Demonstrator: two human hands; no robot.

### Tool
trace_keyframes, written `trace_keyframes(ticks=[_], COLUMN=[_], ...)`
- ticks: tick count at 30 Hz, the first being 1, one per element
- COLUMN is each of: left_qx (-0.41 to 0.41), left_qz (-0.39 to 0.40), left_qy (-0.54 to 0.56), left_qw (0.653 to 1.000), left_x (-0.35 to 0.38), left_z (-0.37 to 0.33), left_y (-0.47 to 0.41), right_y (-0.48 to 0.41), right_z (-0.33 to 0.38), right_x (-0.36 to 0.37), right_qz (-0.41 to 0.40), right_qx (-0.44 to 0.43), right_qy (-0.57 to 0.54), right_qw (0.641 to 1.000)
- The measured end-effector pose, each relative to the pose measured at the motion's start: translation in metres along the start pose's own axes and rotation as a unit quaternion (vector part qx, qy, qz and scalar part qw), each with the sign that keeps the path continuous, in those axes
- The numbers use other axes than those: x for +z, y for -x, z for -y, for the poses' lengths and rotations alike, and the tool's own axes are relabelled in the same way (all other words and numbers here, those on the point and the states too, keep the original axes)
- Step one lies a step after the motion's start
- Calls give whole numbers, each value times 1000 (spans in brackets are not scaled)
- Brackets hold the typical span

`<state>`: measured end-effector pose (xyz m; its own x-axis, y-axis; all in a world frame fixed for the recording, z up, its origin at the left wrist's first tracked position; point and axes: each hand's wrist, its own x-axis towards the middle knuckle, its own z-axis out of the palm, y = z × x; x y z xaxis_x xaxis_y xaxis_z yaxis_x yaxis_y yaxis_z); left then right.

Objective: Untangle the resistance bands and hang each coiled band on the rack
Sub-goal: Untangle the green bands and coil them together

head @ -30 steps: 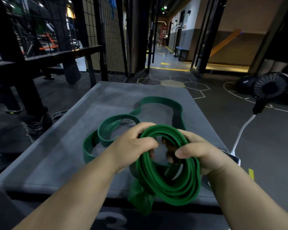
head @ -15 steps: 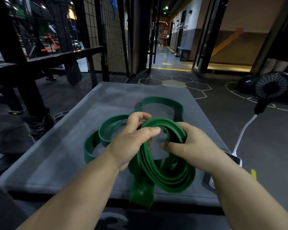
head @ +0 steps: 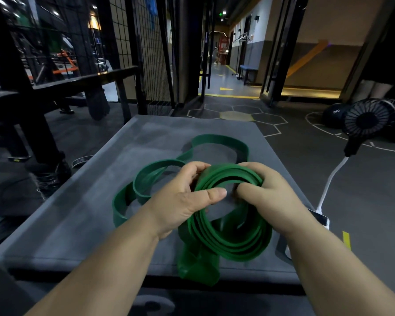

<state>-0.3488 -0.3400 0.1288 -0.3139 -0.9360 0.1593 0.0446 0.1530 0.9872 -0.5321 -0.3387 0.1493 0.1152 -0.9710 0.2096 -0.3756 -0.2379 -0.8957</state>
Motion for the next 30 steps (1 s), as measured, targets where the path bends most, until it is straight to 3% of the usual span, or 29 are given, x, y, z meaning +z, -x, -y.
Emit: trace_keyframes(ticks=[6, 13, 17, 20, 23, 27, 30], left_qx=[29, 30, 5, -63, -97, -104, -217], left_qz=[-59, -22, -4, -28, 39, -40, -33], left_qy=[-90, -98, -42, -79, -67, -146, 19], left_qw=[994, 995, 999, 994, 992, 983, 975], left_x=[2, 8, -5, -17, -18, -13, -6], left_z=[4, 7, 19, 33, 47, 57, 51], left_y=[-2, -1, -6, -11, -8, -13, -9], right_y=[8, 1, -4, -5, -7, -4, -5], right_z=[8, 1, -4, -9, -14, -8, -9], right_x=[2, 4, -8, -20, -26, -28, -31], right_qz=[26, -53, -79, -121, -169, -204, -219], right_qx=[-64, -46, -72, -77, -71, -64, -67], right_qy=[215, 153, 50, -87, -228, -328, -345], right_qw=[974, 986, 993, 986, 956, 920, 910])
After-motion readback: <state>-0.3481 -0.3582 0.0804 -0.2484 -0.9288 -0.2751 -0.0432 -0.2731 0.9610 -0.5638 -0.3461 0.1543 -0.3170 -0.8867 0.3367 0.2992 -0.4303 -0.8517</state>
